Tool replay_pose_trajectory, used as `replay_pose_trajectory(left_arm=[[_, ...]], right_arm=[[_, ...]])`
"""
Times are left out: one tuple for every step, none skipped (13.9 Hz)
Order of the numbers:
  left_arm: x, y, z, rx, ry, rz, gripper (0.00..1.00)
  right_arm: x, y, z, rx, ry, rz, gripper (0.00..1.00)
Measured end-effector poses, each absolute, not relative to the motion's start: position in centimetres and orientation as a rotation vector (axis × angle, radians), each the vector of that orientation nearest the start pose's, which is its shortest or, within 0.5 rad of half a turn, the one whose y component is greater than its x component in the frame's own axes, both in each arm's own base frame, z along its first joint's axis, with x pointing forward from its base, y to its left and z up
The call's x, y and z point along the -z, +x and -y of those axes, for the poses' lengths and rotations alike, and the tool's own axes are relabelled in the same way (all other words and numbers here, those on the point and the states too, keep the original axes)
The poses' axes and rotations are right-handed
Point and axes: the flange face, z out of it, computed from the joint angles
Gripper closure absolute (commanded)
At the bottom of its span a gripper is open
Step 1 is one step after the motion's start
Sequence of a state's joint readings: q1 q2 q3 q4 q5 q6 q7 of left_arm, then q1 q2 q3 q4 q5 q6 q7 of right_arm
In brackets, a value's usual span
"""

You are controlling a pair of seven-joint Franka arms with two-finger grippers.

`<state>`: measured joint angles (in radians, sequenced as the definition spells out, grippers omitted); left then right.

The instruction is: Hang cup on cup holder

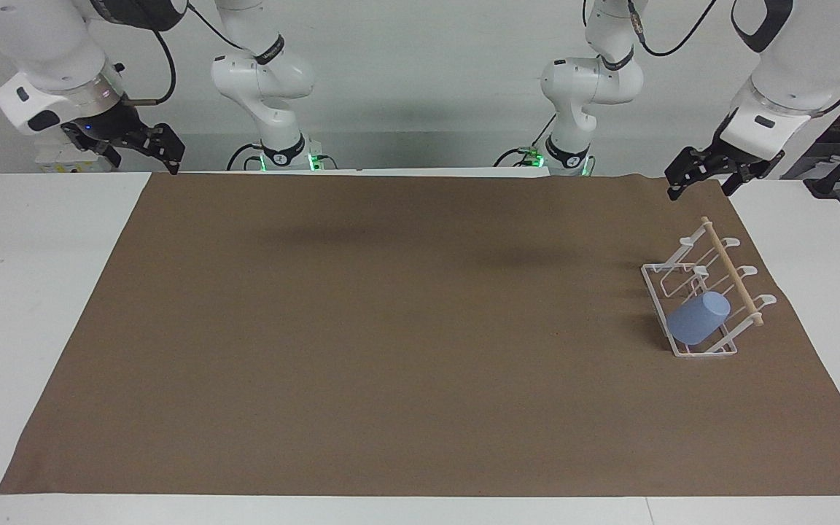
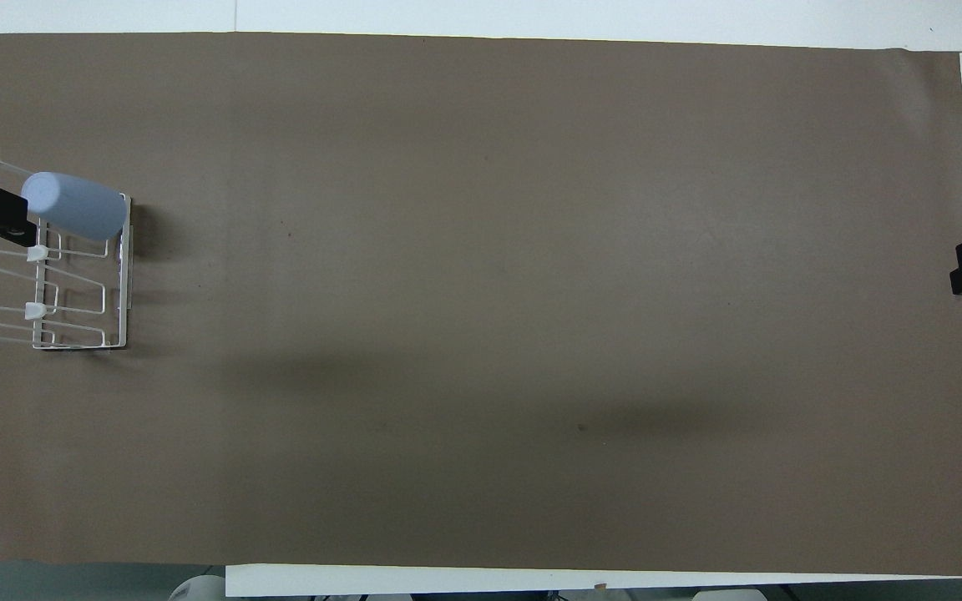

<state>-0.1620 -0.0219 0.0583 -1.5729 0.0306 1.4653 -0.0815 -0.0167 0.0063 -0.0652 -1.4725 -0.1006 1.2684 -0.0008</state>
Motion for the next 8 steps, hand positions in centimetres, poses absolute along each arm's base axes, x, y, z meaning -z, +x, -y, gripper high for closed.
replay_pose_trajectory(left_arm=[[-62.34,53.14,5.01,-0.117,-3.104,-0.029,0.00],[-62.21,52.95,4.99,-0.102,-3.106,-0.031,0.00],[-62.25,52.88,5.02,-0.086,-3.108,-0.034,0.00],[-62.31,52.88,5.07,-0.075,-3.109,-0.037,0.00],[-62.38,52.90,5.16,-0.066,-3.109,-0.040,0.00],[-62.42,52.92,5.28,-0.060,-3.110,-0.043,0.00],[-62.43,52.92,5.42,-0.059,-3.110,-0.047,0.00],[-62.43,52.90,5.56,-0.059,-3.109,-0.051,0.00]], right_arm=[[-64.35,52.01,5.55,-0.346,-3.209,-0.162,0.01],[-64.35,52.01,5.55,-0.346,-3.209,-0.162,0.01],[-64.35,52.01,5.55,-0.346,-3.209,-0.162,0.01],[-64.35,52.01,5.55,-0.346,-3.209,-0.162,0.01],[-64.35,52.01,5.55,-0.346,-3.209,-0.162,0.01],[-64.35,52.01,5.55,-0.346,-3.209,-0.162,0.01],[-64.35,52.01,5.55,-0.346,-3.209,-0.162,0.01],[-64.35,52.01,5.55,-0.346,-3.209,-0.162,0.01]])
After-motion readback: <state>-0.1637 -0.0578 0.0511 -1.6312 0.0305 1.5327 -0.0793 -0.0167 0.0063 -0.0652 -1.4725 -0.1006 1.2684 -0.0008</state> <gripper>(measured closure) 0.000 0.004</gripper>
